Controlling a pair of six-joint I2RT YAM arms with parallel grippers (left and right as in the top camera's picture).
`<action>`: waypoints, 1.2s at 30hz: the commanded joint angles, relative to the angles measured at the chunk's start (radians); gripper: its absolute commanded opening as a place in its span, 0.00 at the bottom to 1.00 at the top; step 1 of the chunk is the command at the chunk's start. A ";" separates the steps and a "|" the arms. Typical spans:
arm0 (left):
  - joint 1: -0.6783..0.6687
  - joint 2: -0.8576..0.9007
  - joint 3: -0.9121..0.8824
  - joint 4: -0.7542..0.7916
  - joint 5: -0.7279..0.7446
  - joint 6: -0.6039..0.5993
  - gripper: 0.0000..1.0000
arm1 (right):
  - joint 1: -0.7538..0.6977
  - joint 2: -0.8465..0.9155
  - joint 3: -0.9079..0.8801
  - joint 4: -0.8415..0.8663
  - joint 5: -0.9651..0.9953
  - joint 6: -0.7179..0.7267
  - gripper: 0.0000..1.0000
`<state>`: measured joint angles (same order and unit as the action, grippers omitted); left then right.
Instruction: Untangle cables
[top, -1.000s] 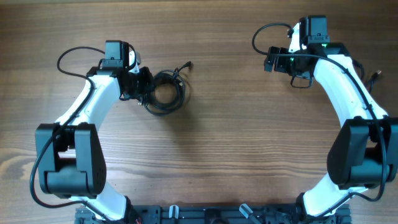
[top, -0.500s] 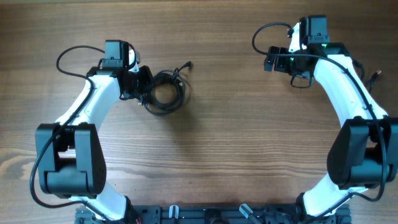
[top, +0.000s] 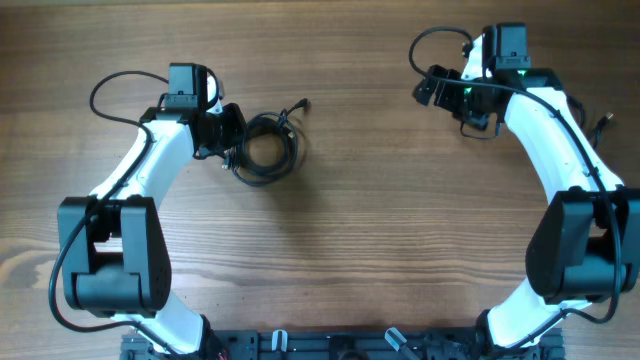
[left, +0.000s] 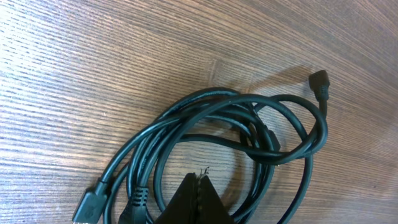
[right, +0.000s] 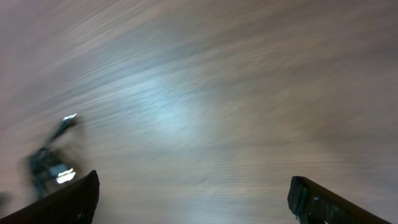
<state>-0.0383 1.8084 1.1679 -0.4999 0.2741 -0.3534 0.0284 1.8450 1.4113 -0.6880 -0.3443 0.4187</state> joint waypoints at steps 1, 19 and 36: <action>0.000 0.015 -0.010 0.002 -0.010 0.005 0.04 | 0.040 0.018 -0.036 -0.006 -0.236 0.112 1.00; 0.000 0.015 -0.010 -0.038 -0.010 -0.002 0.04 | 0.612 0.037 -0.111 0.336 0.042 0.288 0.04; 0.000 0.015 -0.010 -0.031 -0.010 0.002 0.04 | 0.660 0.317 -0.108 0.347 0.194 0.287 0.04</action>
<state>-0.0383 1.8103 1.1679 -0.5308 0.2737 -0.3569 0.7387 2.1269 1.3251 -0.2230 -0.2161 0.7071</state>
